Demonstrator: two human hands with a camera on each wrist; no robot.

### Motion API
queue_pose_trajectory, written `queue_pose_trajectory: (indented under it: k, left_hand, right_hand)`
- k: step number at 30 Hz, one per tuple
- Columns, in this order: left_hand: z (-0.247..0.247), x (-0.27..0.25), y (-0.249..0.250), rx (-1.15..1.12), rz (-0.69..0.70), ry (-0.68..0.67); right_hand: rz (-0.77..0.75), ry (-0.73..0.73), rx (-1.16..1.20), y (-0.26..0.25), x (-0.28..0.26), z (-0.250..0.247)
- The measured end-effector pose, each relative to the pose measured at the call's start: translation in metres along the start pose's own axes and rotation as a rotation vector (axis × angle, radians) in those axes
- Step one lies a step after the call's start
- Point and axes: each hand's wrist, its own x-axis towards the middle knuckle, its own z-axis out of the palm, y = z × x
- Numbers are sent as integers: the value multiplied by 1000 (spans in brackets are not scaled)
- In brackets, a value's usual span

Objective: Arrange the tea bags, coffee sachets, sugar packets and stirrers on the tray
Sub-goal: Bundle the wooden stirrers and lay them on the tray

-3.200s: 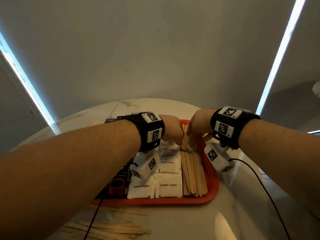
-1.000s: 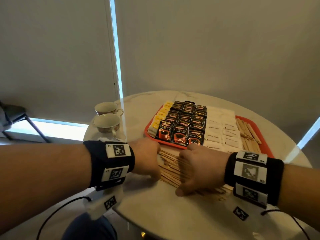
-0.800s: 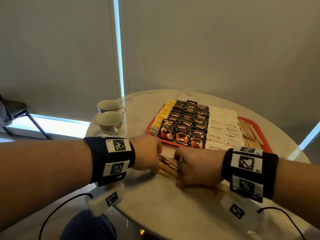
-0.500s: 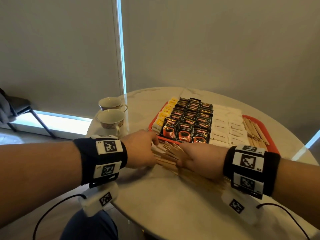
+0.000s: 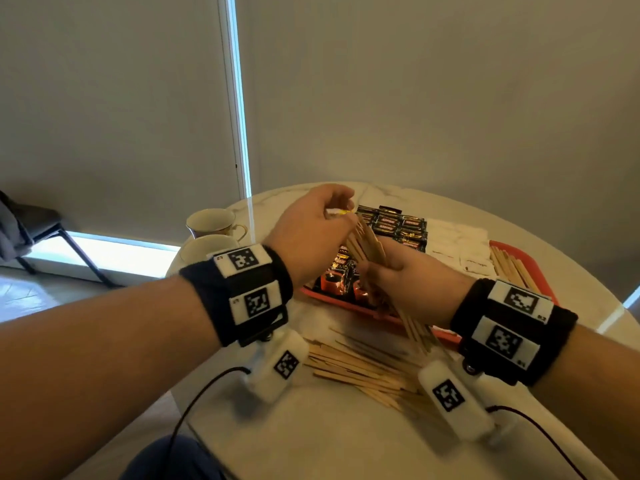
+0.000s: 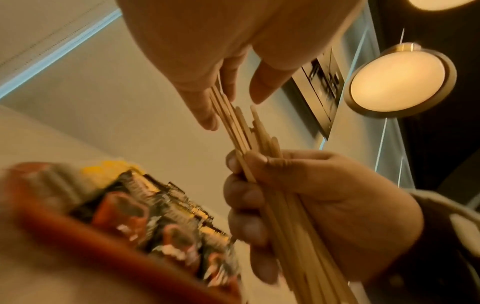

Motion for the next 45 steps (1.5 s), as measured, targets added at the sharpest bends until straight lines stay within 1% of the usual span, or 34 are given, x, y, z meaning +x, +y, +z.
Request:
queue_pose_trajectory:
  k: [2,4,7,10,12,13,14,16,19,21,25,27,29,32,37,40,43,45]
  left_hand:
    - [9,13,7,-99,47,49]
    - [15,24,15,-187,90,52]
    - [22,37,27,-122,196,15]
    - [25,50,36,-63,286,-50]
    - [28,59,39,-89,321,-79]
    - [29,63,40,-143,328,-85]
    - [31,68,40,-238,314,-93]
    - [34,78,38,-476,218,-108]
    - [41,90,32,-749,-27,-162]
    - [49,94,24,-849,-157,-221]
    - [72,92,1,-975,-339,-349]
    - [79,90,-11,-1078,-428,-367]
    - [81,88,-21,-1176,-489,-362]
    - [80,86,-27,-1255,-495,-322]
    - [80,86,-30,-1327,-504,-286]
    - [81,85,-32,-1347,-454,-239]
    - [78,86,-31,-1247,-381,-219]
    - [71,89,-27,-1100,-270,-244]
  right_hand:
    - [-32,16,186,0,2,-3]
    - [-78,51,306,1,4,-8]
    - [-87,111,345,4,11,-19]
    - [-83,136,461,8,21,-28]
    - [-76,128,525,11,29,-35]
    - [-74,125,554,12,31,-38]
    - [-79,124,585,12,34,-42]
    - [-98,138,661,13,40,-50]
    - [-192,185,799,12,51,-66]
    - [-306,219,896,8,58,-79]
    - [-524,351,1030,-3,67,-97]
    - [-582,378,1106,-4,73,-96]
    - [-599,364,1082,1,83,-90]
    - [-570,314,928,14,96,-79]
    - [-512,244,883,21,105,-66]
    - [-492,203,844,21,106,-57]
    - [-454,192,806,19,105,-52]
    - [-419,176,720,18,101,-56]
